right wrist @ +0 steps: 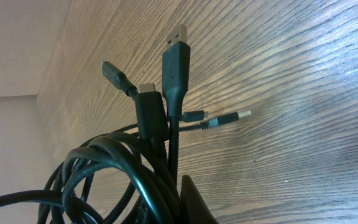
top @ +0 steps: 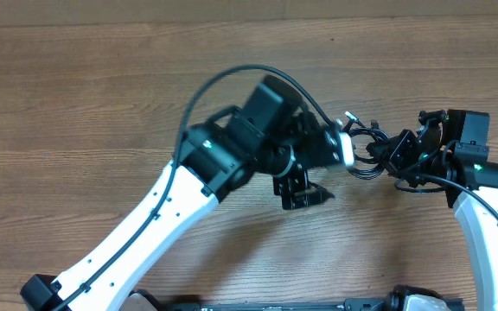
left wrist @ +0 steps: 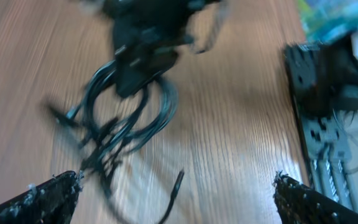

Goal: Untangle cables

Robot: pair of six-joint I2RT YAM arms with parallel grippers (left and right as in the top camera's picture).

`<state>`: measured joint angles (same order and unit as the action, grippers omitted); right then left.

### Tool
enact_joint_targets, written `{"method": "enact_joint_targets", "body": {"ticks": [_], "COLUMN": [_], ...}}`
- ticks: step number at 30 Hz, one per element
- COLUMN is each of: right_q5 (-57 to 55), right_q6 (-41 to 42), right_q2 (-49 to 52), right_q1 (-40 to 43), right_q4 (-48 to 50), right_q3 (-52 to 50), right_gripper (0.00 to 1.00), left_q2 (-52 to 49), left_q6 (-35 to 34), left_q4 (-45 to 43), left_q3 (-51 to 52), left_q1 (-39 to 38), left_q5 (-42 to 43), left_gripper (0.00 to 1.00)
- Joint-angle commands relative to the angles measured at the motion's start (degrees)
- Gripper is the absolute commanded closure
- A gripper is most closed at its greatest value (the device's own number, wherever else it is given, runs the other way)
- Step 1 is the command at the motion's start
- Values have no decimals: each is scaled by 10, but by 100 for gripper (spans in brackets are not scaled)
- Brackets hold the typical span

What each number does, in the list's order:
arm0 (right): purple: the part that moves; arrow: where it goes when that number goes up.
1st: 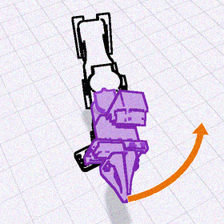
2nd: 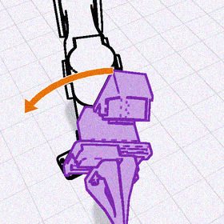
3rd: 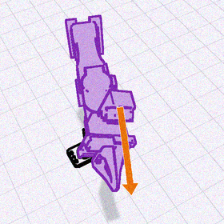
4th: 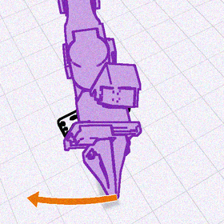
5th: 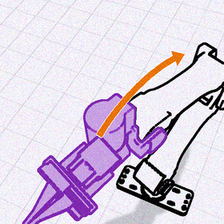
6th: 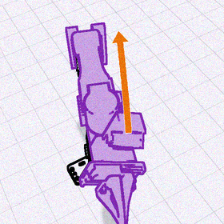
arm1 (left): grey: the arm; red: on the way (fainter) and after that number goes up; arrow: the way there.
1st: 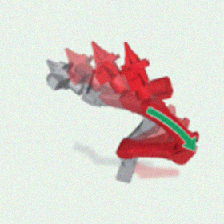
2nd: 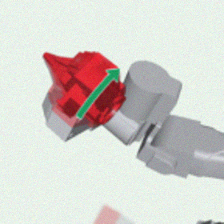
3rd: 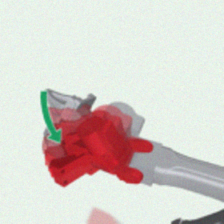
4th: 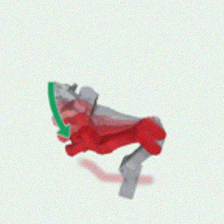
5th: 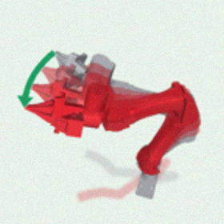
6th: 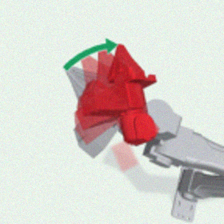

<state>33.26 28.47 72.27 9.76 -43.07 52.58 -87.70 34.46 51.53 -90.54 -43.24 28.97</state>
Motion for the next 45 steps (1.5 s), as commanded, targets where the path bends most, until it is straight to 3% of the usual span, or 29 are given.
{"method": "enact_joint_targets", "body": {"ticks": [1,5,12,15,26,32,37,45], "right_q5": [21,90,201,239,290,296,323,342], "right_q6": [-3,-39,-111,-140,-172,-170,-165,-163], "right_q2": [-2,-2,-2,-2,-2,-2,-2,-2], "right_q1": [2,2,2,2,2,2,2,2], "right_q4": [-2,-3,-9,-15,-17,-14,-8,-8], "right_q3": [-1,-1,-1,-1,-1,-1,-1,-1], "right_gripper": [96,96,96,96,96,96,96,96], "left_q2": [11,-1,-26,-35,-80,-88,-91,-97], "left_q6": [134,134,134,152,146,145,127,114], "left_q4": [-6,-12,-11,-9,-3,-3,-3,-4], "left_q3": [-12,-11,-11,-11,-11,-11,-11,-10], "left_q1": [-47,-78,-78,-78,-79,-79,-79,-79], "left_q5": [-38,-132,-188,-210,-166,-119,-110,-109], "left_gripper": [0,0,0,9,14,22,36,40]}}
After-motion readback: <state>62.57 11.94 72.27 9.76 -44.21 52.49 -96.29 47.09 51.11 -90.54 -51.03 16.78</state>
